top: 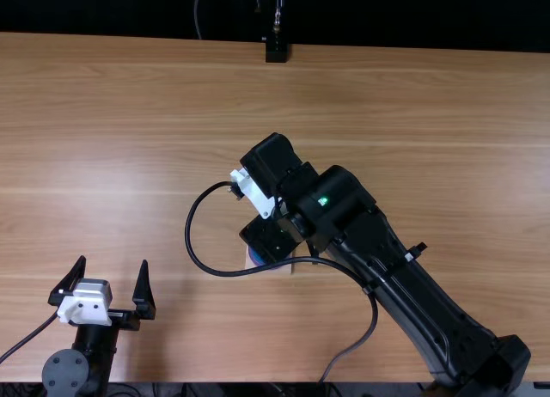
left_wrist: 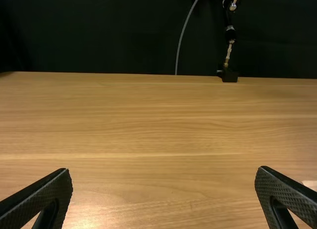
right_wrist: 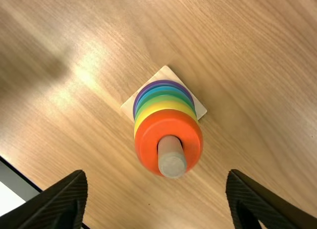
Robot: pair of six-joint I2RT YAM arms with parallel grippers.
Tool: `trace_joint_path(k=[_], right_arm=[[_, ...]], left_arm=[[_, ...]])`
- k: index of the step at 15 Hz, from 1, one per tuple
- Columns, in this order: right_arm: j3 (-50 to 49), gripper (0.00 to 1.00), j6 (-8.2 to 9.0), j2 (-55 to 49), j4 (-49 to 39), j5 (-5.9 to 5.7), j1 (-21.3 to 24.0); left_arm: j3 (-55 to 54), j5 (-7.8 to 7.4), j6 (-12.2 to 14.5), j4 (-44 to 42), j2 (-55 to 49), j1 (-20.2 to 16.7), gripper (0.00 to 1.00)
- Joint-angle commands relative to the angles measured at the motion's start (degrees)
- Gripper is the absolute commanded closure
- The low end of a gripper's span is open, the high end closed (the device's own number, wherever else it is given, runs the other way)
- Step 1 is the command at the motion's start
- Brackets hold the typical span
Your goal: Build the Hanoi tower: stack the rings onto the peg from bottom to top in this color order: purple, dark blue, light blue, dark green, light green, yellow, orange.
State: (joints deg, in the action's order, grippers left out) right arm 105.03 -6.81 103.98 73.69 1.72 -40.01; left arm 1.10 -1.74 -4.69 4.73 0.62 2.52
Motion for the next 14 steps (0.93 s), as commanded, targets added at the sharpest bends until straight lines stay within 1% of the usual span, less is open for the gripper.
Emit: trace_joint_path(k=[1, 2, 3, 4, 5, 6, 8, 9, 10, 11, 13, 14], right_arm=[[0.79, 0.0, 0.06, 0.78, -0.22, -0.24, 0.02], [1.14, 0.0, 0.06, 0.52, -0.33, -0.34, 0.11], [2.19, 0.0, -0.05, 0.25, -1.8, -1.19, 0.19], [2.98, 0.0, -0.05, 0.17, -4.76, -4.04, 0.28], [2.98, 0.0, -0.36, -1.5, -8.55, -7.41, 0.46], [2.63, 0.0, -0.26, -5.99, -12.67, -10.15, 1.78], [0.26, 0.0, 0.16, -12.31, -23.95, -13.74, 6.7], [-2.38, 0.0, 0.16, -14.86, -30.07, -14.16, 9.6], [-6.24, 0.0, 0.27, -19.7, -36.08, -14.16, 12.5], [-12.66, 0.0, 0.27, -26.38, -42.09, -14.06, 15.66], [-29.71, 0.0, 0.16, -38.24, -58.34, -14.16, 21.55], [-40.43, 0.0, 0.06, -44.66, -68.04, -13.95, 24.54]], left_arm=[[-1.1, -1.64, 0.47, 2.55, -0.62, -0.33, 0.0], [-1.1, -1.53, 0.47, 2.55, -0.62, -0.33, 0.0], [-1.1, -1.53, 0.47, 2.55, -0.62, -0.33, 0.0], [-1.1, -1.53, 0.47, 2.55, -0.62, -0.33, 0.0], [-1.1, -1.53, 0.47, 2.55, -0.62, -0.33, 0.0], [-1.1, -1.53, 0.47, 2.55, -0.62, -0.33, 0.0], [-1.1, -1.53, 0.47, 2.55, -0.62, -0.33, 0.0], [-1.1, -1.53, 0.47, 2.55, -0.62, -0.33, 0.0], [-1.1, -1.53, 0.47, 2.55, -0.62, -0.33, 0.0], [-1.1, -1.53, 0.47, 2.55, -0.62, -0.33, 0.0], [-1.1, -1.53, 0.47, 2.55, -0.62, -0.33, 0.0], [-1.1, -1.53, 0.47, 2.55, -0.62, -0.33, 0.0]])
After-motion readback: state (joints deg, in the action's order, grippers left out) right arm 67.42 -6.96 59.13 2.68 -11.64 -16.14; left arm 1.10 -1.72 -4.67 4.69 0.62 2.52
